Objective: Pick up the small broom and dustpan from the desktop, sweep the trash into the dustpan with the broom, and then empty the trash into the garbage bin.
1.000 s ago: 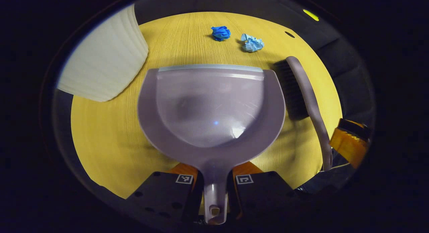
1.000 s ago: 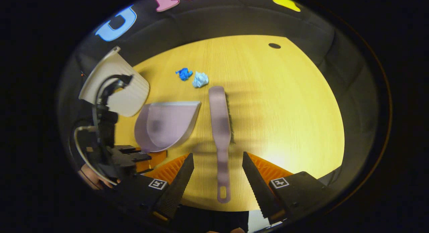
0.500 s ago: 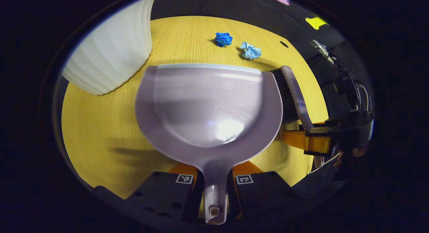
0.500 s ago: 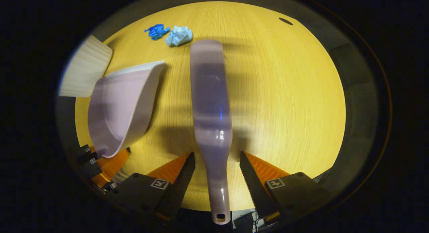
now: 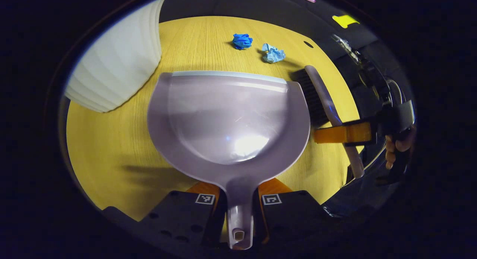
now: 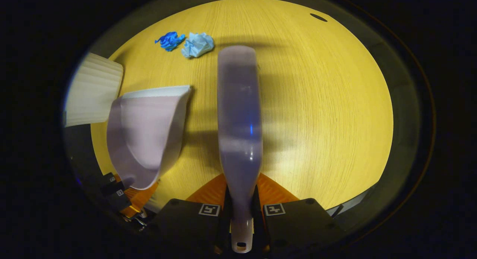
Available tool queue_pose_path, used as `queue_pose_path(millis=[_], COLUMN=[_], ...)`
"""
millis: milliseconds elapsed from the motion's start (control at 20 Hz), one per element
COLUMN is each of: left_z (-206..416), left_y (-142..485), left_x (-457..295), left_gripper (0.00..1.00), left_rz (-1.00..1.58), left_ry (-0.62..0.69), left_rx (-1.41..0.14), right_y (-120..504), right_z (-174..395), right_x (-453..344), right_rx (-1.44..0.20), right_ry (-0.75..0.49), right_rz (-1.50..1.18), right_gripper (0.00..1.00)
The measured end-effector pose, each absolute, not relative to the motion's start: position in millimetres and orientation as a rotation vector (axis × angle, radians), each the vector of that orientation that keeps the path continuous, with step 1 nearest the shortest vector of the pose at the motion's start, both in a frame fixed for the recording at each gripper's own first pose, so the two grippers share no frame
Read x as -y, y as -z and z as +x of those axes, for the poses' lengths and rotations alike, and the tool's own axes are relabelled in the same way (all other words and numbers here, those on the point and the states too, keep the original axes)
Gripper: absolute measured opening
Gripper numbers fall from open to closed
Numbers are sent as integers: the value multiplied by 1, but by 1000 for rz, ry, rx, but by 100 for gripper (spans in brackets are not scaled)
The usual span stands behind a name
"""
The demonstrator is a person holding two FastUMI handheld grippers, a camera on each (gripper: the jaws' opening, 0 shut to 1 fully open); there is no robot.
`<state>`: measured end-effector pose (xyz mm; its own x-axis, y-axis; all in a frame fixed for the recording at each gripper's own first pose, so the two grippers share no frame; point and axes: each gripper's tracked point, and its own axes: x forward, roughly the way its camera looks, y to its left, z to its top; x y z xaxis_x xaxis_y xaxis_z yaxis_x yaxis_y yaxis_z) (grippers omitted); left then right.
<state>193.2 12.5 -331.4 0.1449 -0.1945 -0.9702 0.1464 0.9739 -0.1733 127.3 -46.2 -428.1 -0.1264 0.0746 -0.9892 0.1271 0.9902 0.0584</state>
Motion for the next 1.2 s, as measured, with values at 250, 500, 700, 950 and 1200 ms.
queue_pose_path(millis=[250,500,700,950,1200], left_z=[201,227,243,247,253], left_y=[328,323,316,314,316], left_x=[-36,-62,-77,-81,-83], left_gripper=[30,30,30,30,31], left_rz=[117,290,339,369,406], left_ry=[300,364,395,407,413], left_rx=[-1447,-1481,-1507,-1537,-1540], right_y=[424,443,460,468,459], right_z=[217,298,341,343,300], right_x=[77,107,107,90,43], right_rx=[-1615,-1574,-1565,-1562,-1614], right_ry=[19,-93,-193,-344,-624], right_rz=[-4,-332,-471,-617,-657], right_gripper=[28,28,28,27,28])
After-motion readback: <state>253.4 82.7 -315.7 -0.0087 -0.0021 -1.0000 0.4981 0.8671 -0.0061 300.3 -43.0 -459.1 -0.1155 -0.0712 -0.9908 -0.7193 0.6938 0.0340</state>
